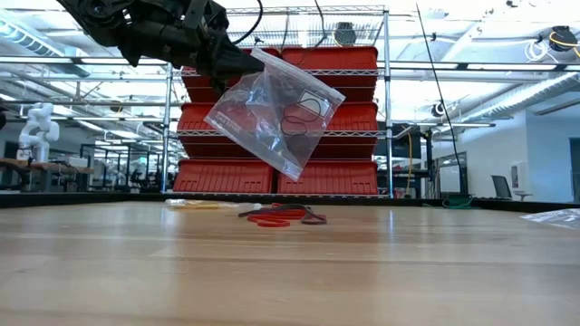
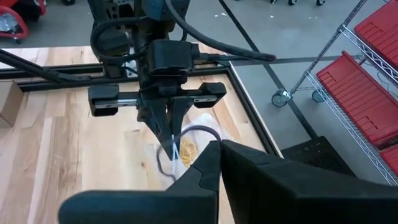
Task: Sort rubber bands
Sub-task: Put the purple rubber band into the top right transparent zip bag
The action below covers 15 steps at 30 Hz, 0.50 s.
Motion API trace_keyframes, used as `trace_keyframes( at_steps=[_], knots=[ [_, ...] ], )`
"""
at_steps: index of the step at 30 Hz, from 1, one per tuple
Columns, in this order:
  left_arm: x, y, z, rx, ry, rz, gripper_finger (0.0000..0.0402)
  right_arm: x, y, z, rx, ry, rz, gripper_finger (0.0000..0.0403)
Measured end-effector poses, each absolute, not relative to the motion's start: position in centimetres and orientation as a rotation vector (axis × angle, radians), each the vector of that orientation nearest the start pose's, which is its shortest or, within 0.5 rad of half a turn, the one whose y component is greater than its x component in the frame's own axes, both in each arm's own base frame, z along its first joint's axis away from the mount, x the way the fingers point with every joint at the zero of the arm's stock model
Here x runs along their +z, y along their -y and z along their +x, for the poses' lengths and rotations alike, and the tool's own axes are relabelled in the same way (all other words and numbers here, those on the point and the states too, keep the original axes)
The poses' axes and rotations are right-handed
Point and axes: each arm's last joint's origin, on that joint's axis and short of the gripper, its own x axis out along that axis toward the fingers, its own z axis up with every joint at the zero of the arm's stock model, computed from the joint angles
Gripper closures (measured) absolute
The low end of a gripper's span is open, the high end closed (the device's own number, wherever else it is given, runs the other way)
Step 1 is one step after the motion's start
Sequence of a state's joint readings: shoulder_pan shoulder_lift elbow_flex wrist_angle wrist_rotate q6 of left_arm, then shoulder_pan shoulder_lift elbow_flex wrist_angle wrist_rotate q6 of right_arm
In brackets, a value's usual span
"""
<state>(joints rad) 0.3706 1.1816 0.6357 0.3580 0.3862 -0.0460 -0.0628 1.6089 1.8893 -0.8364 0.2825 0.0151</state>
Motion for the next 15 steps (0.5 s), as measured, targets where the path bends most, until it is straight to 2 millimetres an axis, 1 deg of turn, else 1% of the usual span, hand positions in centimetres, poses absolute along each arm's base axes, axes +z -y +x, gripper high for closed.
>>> trace_keyframes(
  at_steps=[15],
  knots=[
    [25.42, -8.16, 24.00, -0.012, -0.175, -0.115, 0.0401, 44.20, 2.87, 32.87, -0.342, -0.556, -0.040, 0.0403]
  ],
)
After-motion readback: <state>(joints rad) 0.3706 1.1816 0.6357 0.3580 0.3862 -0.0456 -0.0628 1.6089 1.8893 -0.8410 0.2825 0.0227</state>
